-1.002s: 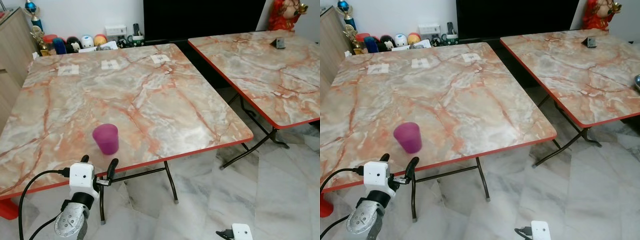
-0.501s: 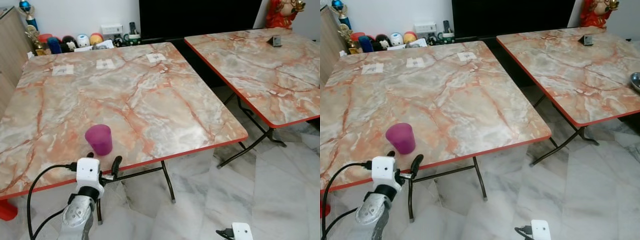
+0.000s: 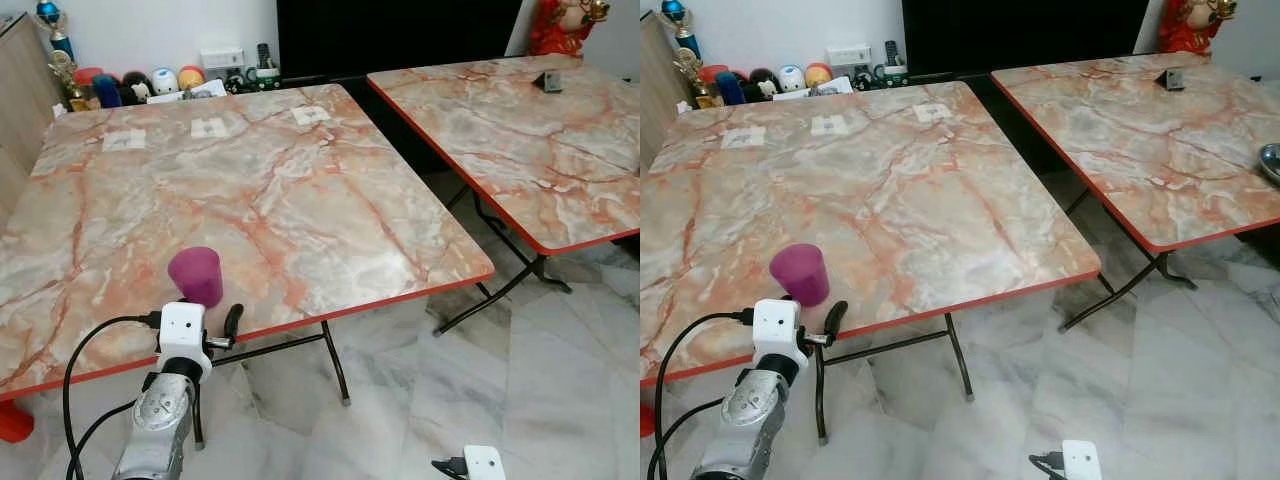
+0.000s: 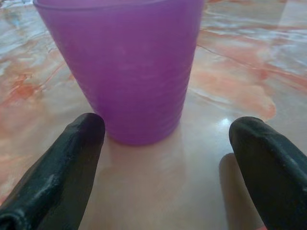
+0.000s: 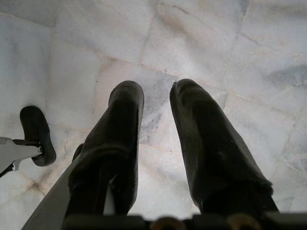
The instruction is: Setting the table
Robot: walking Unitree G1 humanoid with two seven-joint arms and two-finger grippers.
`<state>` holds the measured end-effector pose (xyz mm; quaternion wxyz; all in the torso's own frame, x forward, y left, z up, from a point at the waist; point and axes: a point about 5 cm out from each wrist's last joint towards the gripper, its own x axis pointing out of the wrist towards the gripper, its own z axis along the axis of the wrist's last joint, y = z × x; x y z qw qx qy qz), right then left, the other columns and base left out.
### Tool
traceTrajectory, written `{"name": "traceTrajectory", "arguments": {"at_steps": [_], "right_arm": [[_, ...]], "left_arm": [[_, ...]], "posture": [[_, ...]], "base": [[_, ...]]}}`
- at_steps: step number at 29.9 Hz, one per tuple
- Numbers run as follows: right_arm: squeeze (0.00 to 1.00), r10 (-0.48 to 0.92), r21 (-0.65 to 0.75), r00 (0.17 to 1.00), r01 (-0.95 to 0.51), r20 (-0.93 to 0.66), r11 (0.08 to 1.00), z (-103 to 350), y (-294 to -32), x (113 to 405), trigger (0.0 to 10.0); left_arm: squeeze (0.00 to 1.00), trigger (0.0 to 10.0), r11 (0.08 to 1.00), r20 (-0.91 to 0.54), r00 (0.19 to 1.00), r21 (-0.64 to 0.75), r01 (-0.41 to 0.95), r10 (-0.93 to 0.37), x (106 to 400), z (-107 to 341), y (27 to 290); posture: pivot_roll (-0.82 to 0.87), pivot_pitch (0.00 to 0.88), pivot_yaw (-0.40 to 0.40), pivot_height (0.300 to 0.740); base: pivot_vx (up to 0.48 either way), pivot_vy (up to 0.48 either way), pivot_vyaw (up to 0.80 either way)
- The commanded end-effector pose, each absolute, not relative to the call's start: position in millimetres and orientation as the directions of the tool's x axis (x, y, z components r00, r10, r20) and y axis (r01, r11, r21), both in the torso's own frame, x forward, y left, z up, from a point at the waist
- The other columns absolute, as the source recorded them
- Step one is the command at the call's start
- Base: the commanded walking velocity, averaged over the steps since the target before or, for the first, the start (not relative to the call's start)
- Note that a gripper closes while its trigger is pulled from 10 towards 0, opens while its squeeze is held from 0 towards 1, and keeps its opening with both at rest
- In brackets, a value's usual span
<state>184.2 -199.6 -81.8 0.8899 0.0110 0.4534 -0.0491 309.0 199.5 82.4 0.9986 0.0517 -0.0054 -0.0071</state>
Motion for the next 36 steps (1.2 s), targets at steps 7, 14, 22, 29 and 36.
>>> {"name": "traceTrajectory", "arguments": {"at_steps": [7, 14, 22, 29, 36], "right_arm": [[0.0, -0.084, -0.024, 0.575, 0.11, -0.814, 0.994, -84, -200, 180, 10.0], [0.0, -0.083, -0.024, 0.575, 0.109, -0.814, 0.994, -84, -200, 180, 10.0], [0.0, -0.083, -0.024, 0.574, 0.11, -0.815, 0.994, -84, -200, 180, 10.0], [0.0, -0.082, -0.025, 0.573, 0.107, -0.815, 0.994, -84, -200, 180, 10.0], [0.0, -0.084, -0.028, 0.574, 0.106, -0.815, 0.994, -83, -201, 180, 10.0]], "left_arm": [[0.0, 10.0, 0.996, 0.012, 0.999, 0.083, -0.031, 0.03, 318, 84, 202], [0.0, 10.0, 0.998, 0.01, 0.999, 0.042, -0.039, 0.039, 329, 88, 195], [0.0, 10.0, 0.998, -0.006, 0.998, 0.036, -0.06, 0.06, 333, 87, 194], [0.0, 10.0, 0.996, -0.02, 0.996, 0.023, -0.088, 0.088, 338, 85, 192], [0.0, 10.0, 0.997, -0.011, 0.997, 0.002, -0.083, 0.083, 344, 89, 186]], "posture": [[0.04, 0.099, -0.01, 0.74], [0.04, 0.099, -0.01, 0.74], [0.03, 0.099, -0.008, 0.74], [0.03, 0.099, -0.013, 0.74], [0.03, 0.099, -0.017, 0.74]], "base": [[0.0, 0.0, 0.0], [0.0, 0.0, 0.0], [0.0, 0.0, 0.0], [0.0, 0.0, 0.0], [0.0, 0.0, 0.0]]}}
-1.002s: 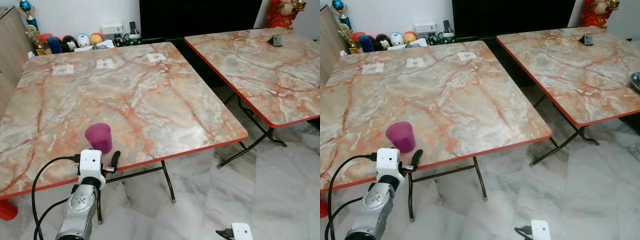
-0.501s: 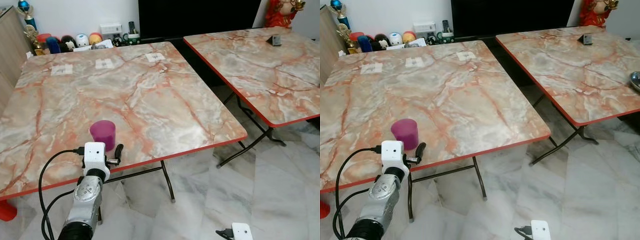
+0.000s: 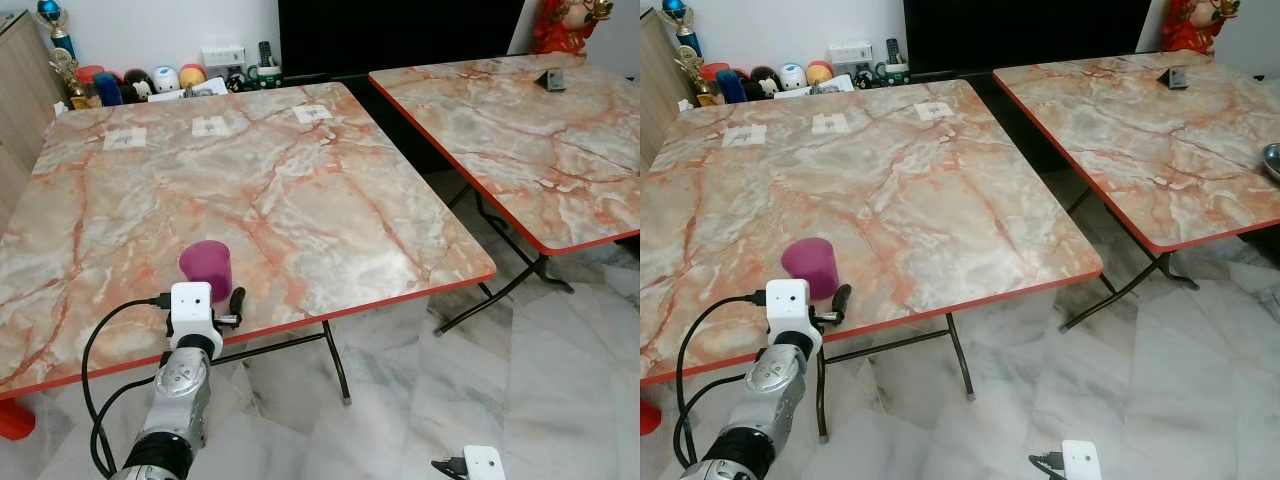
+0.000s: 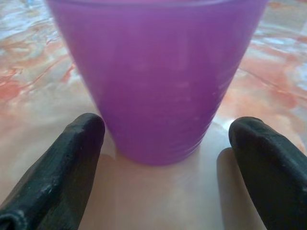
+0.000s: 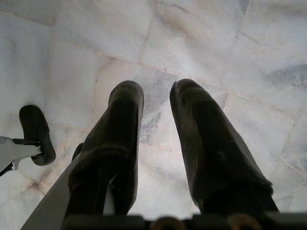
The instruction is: Setting the table
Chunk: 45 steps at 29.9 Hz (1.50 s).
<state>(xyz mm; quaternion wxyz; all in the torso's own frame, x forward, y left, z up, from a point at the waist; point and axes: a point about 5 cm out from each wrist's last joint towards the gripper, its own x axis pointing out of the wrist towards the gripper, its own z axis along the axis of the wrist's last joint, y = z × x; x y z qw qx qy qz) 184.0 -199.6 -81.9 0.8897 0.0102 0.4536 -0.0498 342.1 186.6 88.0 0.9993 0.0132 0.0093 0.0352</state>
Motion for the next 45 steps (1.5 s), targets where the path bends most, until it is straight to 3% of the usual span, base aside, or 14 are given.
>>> {"name": "traceTrajectory", "arguments": {"at_steps": [1, 19, 45], "right_arm": [[0.0, -0.084, -0.028, 0.574, 0.106, -0.815, 0.994, -83, -201, 180, 10.0], [0.0, -0.082, -0.035, 0.574, 0.094, -0.815, 0.995, -83, -203, 181, 10.0], [0.0, -0.084, -0.042, 0.574, 0.086, -0.814, 0.995, -83, -205, 181, 10.0]], "left_arm": [[0.0, 10.0, 0.997, -0.01, 0.997, 0.002, -0.081, 0.081, 345, 89, 185], [0.0, 10.0, 0.99, 0.01, 0.99, 0.009, -0.139, 0.139, 352, 96, 185], [0.0, 10.0, 0.994, -0.006, 0.994, 0.008, -0.108, 0.108, 357, 95, 171]], "posture": [[0.02, 0.099, -0.017, 0.74], [0.02, 0.102, -0.025, 0.74], [0.0, 0.105, -0.034, 0.74]], "base": [[0.0, 0.0, 0.0], [0.0, 0.0, 0.0], [0.0, 0.0, 0.0]]}}
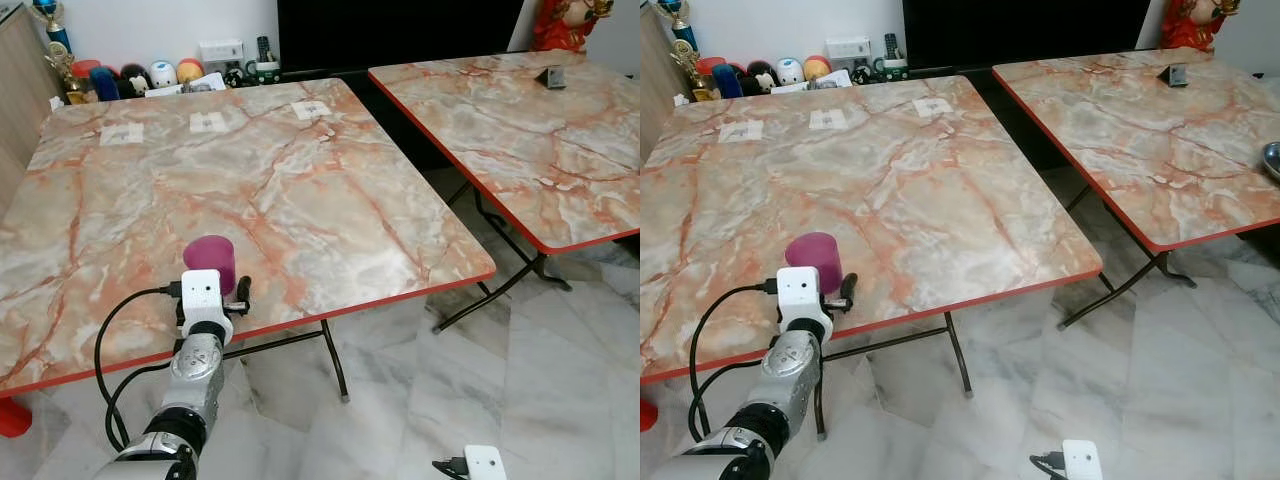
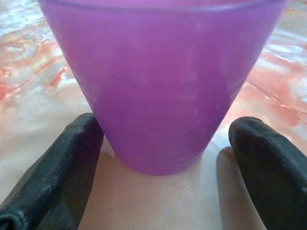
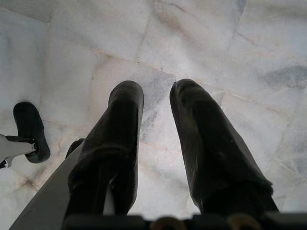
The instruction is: Setting the table
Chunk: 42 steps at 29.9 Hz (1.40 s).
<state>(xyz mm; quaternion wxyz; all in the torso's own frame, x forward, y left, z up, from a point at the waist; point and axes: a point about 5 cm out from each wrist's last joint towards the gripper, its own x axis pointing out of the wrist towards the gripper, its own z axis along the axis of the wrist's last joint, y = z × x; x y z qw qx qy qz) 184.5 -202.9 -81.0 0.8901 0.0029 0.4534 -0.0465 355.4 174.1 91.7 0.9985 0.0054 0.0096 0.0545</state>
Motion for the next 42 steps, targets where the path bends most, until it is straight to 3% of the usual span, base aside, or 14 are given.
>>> {"name": "traceTrajectory", "arguments": {"at_steps": [1, 12, 13, 14, 15, 16, 42], "right_arm": [[0.0, -0.084, -0.042, 0.574, 0.086, -0.814, 0.995, -83, -205, 181, 10.0], [0.0, -0.084, -0.044, 0.574, 0.084, -0.814, 0.996, -83, -206, 181, 10.0], [0.0, -0.085, -0.044, 0.574, 0.085, -0.814, 0.995, -83, -206, 181, 10.0], [0.0, -0.085, -0.044, 0.574, 0.085, -0.814, 0.995, -83, -206, 181, 10.0], [0.0, -0.085, -0.044, 0.574, 0.085, -0.814, 0.995, -83, -206, 181, 10.0], [0.0, -0.086, -0.045, 0.574, 0.086, -0.815, 0.995, -83, -206, 181, 10.0], [0.0, -0.086, -0.046, 0.573, 0.084, -0.815, 0.995, -83, -206, 180, 10.0]], "left_arm": [[0.0, 10.0, 0.994, -0.006, 0.994, 0.007, -0.108, 0.108, 358, 95, 171], [0.0, 10.0, 0.99, 0.014, 0.991, 0.023, -0.136, 0.136, 361, 100, 171], [0.0, 4.9, 0.99, 0.009, 0.99, 0.028, -0.142, 0.141, 361, 99, 171], [0.0, 1.5, 0.989, 0.008, 0.99, 0.03, -0.144, 0.144, 361, 99, 171], [0.0, 1.5, 0.989, 0.008, 0.99, 0.03, -0.144, 0.144, 361, 99, 171], [0.0, 0.0, 0.989, 0.008, 0.989, 0.029, -0.147, 0.147, 361, 99, 170], [0.0, 0.0, 0.987, 0.067, 0.985, 0.014, -0.16, 0.159, 360, 105, 175]], "posture": [[0.0, 0.105, -0.034, 0.74], [0.0, 0.108, -0.035, 0.74], [0.0, 0.108, -0.035, 0.74], [0.0, 0.108, -0.035, 0.74], [0.0, 0.108, -0.035, 0.74], [0.0, 0.108, -0.035, 0.74], [0.0, 0.114, -0.036, 0.74]], "base": [[0.0, 0.0, 0.0], [0.0, 0.0, 0.0], [0.0, 0.0, 0.0], [0.0, 0.0, 0.0], [0.0, 0.0, 0.0], [0.0, 0.0, 0.0], [0.0, 0.0, 0.0]]}}
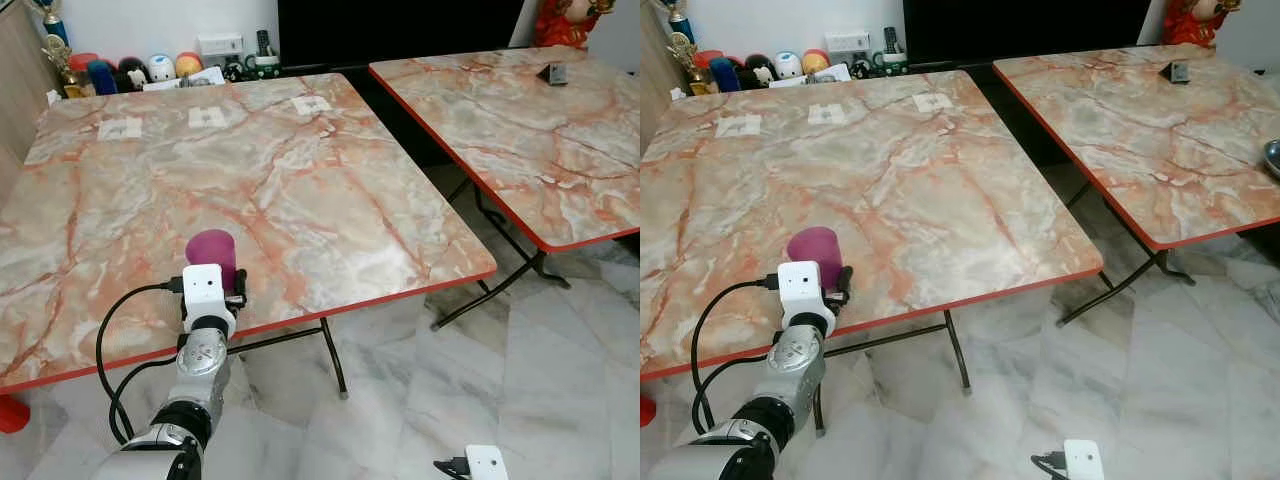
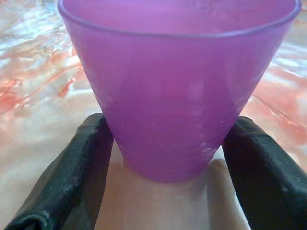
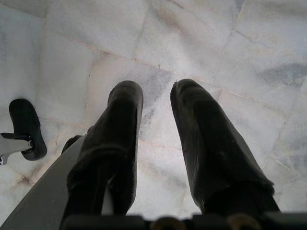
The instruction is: Setting the table
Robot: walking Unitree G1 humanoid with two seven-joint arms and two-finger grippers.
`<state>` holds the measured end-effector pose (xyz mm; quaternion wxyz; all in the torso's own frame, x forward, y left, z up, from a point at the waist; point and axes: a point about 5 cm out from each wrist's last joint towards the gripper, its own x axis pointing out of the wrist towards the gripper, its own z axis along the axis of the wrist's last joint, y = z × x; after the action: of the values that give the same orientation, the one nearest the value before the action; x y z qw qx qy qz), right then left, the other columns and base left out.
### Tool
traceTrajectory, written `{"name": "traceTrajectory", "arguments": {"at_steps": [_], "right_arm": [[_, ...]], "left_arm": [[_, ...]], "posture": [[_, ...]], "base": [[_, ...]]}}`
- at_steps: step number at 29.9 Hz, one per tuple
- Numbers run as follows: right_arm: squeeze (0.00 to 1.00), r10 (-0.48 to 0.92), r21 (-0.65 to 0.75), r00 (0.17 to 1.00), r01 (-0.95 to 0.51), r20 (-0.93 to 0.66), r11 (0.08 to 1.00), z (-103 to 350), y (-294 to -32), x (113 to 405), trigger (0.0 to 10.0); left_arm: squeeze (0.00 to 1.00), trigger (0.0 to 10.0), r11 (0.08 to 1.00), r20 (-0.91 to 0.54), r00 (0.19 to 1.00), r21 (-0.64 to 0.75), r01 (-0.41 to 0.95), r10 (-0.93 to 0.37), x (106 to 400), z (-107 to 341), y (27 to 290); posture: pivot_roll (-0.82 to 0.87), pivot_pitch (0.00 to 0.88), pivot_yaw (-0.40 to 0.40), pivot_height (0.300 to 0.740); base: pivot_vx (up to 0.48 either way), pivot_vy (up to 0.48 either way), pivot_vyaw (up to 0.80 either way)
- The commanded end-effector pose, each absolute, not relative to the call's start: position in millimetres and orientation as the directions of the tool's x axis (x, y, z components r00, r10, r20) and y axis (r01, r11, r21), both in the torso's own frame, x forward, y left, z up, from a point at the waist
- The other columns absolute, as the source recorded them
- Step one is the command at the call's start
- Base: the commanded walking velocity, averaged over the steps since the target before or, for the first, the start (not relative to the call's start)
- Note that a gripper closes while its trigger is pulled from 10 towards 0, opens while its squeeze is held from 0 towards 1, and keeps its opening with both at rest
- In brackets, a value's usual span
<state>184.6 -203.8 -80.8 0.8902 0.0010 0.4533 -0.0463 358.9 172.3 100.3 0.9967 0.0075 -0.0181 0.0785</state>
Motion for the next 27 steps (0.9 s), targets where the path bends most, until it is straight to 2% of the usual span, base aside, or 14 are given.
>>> {"name": "traceTrajectory", "arguments": {"at_steps": [1, 6, 9, 14, 15, 16, 17, 18, 27], "right_arm": [[0.0, -0.086, -0.046, 0.572, 0.083, -0.815, 0.995, -83, -206, 180, 10.0], [0.0, -0.085, -0.045, 0.572, 0.084, -0.816, 0.995, -83, -206, 180, 10.0], [0.0, -0.086, -0.043, 0.572, 0.088, -0.816, 0.995, -83, -205, 179, 10.0], [0.0, -0.092, -0.043, 0.57, 0.099, -0.816, 0.994, -84, -205, 178, 10.0], [0.0, -0.092, -0.043, 0.57, 0.099, -0.817, 0.994, -84, -205, 178, 10.0], [0.0, -0.093, -0.043, 0.569, 0.1, -0.817, 0.994, -84, -205, 177, 10.0], [0.0, -0.093, -0.043, 0.569, 0.101, -0.817, 0.994, -84, -205, 177, 10.0], [0.0, -0.093, -0.042, 0.568, 0.102, -0.818, 0.994, -84, -205, 177, 10.0], [0.0, -0.096, -0.037, 0.577, 0.114, -0.811, 0.993, -84, -204, 177, 10.0]], "left_arm": [[0.0, 0.0, 0.987, 0.073, 0.985, 0.013, -0.161, 0.159, 360, 106, 176], [0.0, 0.0, 0.988, 0.109, 0.983, 0.022, -0.153, 0.149, 360, 111, 177], [0.0, 0.0, 0.991, 0.159, 0.983, 0.077, -0.107, 0.094, 357, 115, 179], [0.0, 0.0, 0.988, 0.175, 0.983, 0.132, -0.077, 0.053, 339, 103, 194], [0.0, 2.5, 0.988, 0.174, 0.983, 0.137, -0.077, 0.053, 336, 101, 197], [0.0, 8.2, 0.985, 0.179, 0.982, 0.15, -0.084, 0.057, 330, 99, 205], [0.0, 8.2, 0.984, 0.182, 0.982, 0.154, -0.087, 0.059, 328, 98, 207], [0.0, 10.0, 0.984, 0.193, 0.98, 0.156, -0.088, 0.057, 325, 99, 211], [0.0, 10.0, 0.978, 0.24, 0.97, 0.197, -0.075, 0.026, 303, 108, 225]], "posture": [[0.0, 0.114, -0.036, 0.74], [0.01, 0.116, -0.035, 0.74], [0.01, 0.117, -0.027, 0.74], [0.01, 0.116, -0.018, 0.74], [0.02, 0.115, -0.015, 0.74], [0.02, 0.113, -0.011, 0.74], [0.02, 0.113, -0.011, 0.74], [0.02, 0.109, -0.008, 0.74], [0.03, 0.102, -0.005, 0.74]], "base": [[0.0, 0.0, 0.0], [0.0, 0.0, 0.0], [0.0, 0.0, 0.0], [0.0, 0.0, 0.0], [0.0, 0.0, 0.0], [0.0, 0.0, 0.0], [0.0, 0.0, 0.0], [0.0, 0.0, 0.0], [0.0, 0.0, 0.0]]}}
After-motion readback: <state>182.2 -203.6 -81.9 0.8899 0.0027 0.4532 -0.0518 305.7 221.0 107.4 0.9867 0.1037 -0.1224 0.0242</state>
